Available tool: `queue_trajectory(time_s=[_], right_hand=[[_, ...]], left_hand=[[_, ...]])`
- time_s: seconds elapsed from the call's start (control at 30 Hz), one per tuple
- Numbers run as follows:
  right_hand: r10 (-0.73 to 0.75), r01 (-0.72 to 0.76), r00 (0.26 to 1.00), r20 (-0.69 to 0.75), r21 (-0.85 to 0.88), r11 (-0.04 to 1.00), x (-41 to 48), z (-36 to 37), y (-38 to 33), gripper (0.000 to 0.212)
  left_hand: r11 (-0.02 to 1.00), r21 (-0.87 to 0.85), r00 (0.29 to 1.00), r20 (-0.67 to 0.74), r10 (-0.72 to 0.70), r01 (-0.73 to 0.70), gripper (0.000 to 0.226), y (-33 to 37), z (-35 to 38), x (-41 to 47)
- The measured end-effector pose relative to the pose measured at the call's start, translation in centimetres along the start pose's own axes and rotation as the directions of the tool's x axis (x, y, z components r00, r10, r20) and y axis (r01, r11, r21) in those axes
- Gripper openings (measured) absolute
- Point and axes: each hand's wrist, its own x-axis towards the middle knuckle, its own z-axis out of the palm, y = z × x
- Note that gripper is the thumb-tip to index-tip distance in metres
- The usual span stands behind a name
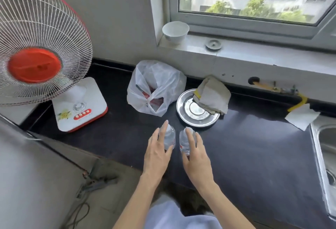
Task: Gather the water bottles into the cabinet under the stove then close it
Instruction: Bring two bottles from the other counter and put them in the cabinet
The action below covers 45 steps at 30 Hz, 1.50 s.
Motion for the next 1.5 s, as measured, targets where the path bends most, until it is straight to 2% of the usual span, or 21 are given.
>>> queue_trajectory(time_s=[0.1, 0.2, 0.5, 0.63, 0.83, 0.93, 1.03, 1.17, 1.33, 1.5], right_hand=[[-0.005, 0.009, 0.999, -0.034, 0.1, 0.995, 1.2, 0.7, 0.8, 0.108], [0.011, 0.0, 0.997, -0.074, 0.148, 0.989, 3.0, 1.1, 0.9, 0.105], [0.055, -0.04, 0.991, -0.12, 0.123, 0.992, 7.2, 1.9, 0.1, 0.12], [0.125, -0.107, 0.981, -0.15, 0.12, 0.987, 8.1, 1.9, -0.3, 0.108], [0.225, -0.194, 0.947, -0.228, 0.15, 0.969, 7.8, 2.5, -0.7, 0.102], [0.321, -0.266, 0.897, -0.305, 0.208, 0.941, 7.3, 2.9, -1.2, 0.101], [0.453, -0.344, 0.809, -0.374, 0.324, 0.881, 6.3, 2.6, -1.8, 0.095], [0.588, -0.426, 0.695, -0.414, 0.422, 0.801, 4.0, 0.3, -1.4, 0.093], [0.622, -0.42, 0.643, -0.448, 0.472, 0.775, -2.0, -4.4, -1.2, 0.1], [0.607, -0.384, 0.581, -0.542, 0.474, 0.792, -10.3, -8.7, -1.5, 0.104]], left_hand=[[0.995, -0.096, 1.0, 0.01, -0.017, 0.018, 0.105, -0.5, 1.1, 1.0], [0.994, -0.106, 1.0, 0.015, 0.017, -0.016, 0.111, -1.2, 1.9, 2.5], [0.987, -0.155, 0.993, 0.103, 0.049, -0.033, 0.116, -2.0, 1.3, 9.0], [0.98, -0.187, 0.985, 0.146, 0.093, -0.065, 0.117, -2.1, 1.0, 10.7], [0.97, -0.209, 0.957, 0.233, 0.171, -0.123, 0.114, -2.1, 0.9, 12.4], [0.965, -0.204, 0.932, 0.286, 0.221, -0.166, 0.111, -2.0, 0.7, 12.7], [0.96, -0.197, 0.913, 0.319, 0.253, -0.198, 0.112, -1.7, 0.6, 12.8], [0.938, -0.274, 0.895, 0.333, 0.298, -0.21, 0.105, -0.7, 0.3, 12.6], [0.915, -0.317, 0.846, 0.389, 0.365, -0.25, 0.106, 3.9, 0.1, 10.3], [0.828, -0.4, 0.755, 0.375, 0.538, -0.392, 0.107, 9.9, -0.2, 4.0]])
